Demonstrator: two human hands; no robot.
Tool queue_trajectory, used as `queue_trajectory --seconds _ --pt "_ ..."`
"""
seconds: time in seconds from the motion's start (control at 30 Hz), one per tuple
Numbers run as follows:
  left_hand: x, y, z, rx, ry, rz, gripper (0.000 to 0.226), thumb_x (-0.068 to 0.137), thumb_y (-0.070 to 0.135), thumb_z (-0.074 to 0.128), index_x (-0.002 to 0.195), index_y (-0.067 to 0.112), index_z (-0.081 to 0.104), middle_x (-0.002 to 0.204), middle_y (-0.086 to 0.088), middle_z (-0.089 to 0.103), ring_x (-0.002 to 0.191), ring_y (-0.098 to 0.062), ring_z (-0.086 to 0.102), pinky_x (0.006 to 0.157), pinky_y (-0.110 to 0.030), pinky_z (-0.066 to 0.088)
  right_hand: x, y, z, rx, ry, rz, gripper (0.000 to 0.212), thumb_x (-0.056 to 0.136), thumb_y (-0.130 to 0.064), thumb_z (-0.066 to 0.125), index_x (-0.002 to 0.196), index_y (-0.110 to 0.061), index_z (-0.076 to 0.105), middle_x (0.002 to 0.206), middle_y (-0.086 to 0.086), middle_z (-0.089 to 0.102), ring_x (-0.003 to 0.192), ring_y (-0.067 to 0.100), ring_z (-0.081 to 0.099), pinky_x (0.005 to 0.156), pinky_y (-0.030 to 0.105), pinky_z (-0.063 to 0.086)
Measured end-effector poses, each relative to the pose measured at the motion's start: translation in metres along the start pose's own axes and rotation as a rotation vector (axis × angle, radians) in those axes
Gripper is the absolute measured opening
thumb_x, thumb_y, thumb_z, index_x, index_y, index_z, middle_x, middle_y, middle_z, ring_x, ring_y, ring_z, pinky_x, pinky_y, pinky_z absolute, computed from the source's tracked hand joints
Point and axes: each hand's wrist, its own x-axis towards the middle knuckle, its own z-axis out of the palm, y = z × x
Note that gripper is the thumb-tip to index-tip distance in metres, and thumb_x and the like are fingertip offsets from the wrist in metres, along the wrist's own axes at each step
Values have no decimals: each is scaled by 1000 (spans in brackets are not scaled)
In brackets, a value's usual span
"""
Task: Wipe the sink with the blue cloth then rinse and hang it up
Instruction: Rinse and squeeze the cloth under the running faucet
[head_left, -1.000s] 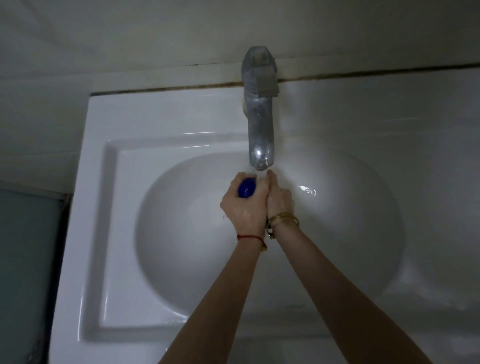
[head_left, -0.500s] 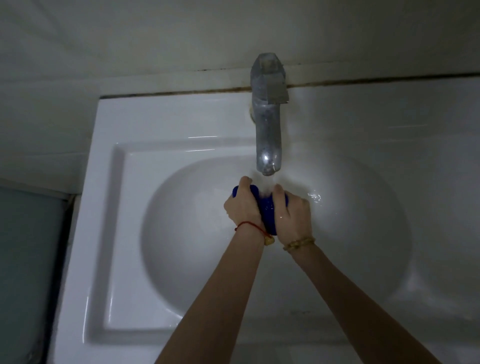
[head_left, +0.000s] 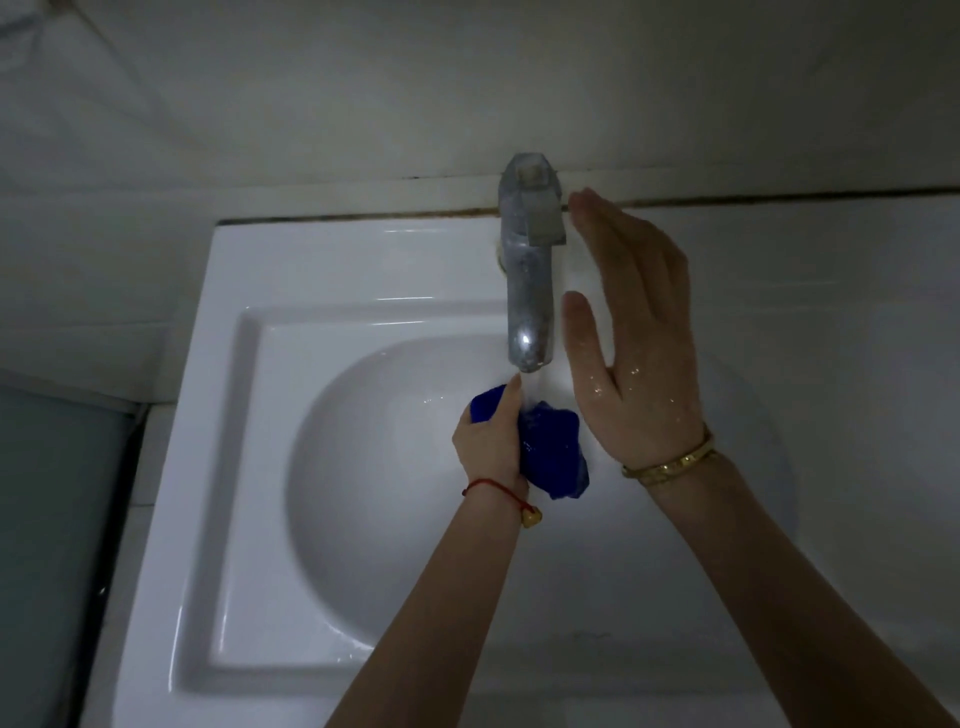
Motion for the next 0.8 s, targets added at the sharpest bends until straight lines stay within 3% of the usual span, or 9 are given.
queue_trajectory --seconds 0.23,0.33,0.43,0.6,0.7,0.8 --pt "-4 3 5 -68 12 9 15 82 22 76 94 20 67 87 -1 72 77 -15 67 61 -29 57 3 -4 4 -19 -67 -26 53 101 -34 27 135 1 48 137 16 52 127 22 40 111 28 29" --pt "-5 8 7 -158 -54 -7 28 85 12 71 113 11 65 103 -10 69 81 -19 66 66 -32 59 1 -3 4 -17 -73 -25 48 99 -27 33 136 0 46 138 15 50 127 23 41 111 27 29" --pt "-6 10 6 -150 -114 5 44 87 4 65 129 10 54 119 -17 64 87 -23 65 68 -36 58 2 -1 3 -17 -71 -57 46 98 -23 35 135 2 48 137 16 52 125 30 47 110 35 34" --pt "-8 9 4 -160 -111 61 39 88 5 63 125 16 56 120 -14 64 93 -23 65 75 -37 59 -3 8 4 -22 -79 -94 42 98 -20 37 133 0 51 135 14 53 123 30 49 108 36 36" --pt "-9 9 1 -201 -96 67 33 92 10 63 124 14 58 121 -15 64 94 -22 64 71 -32 58 -15 15 6 -47 -116 -125 40 98 -16 39 134 -1 50 139 12 51 126 30 49 107 42 39" --pt "-9 11 -1 -222 -79 86 28 93 15 62 121 16 60 122 -15 64 101 -25 63 79 -35 57 -21 19 9 -50 -137 -120 43 100 -20 37 139 -4 46 145 8 46 131 29 45 108 43 37"
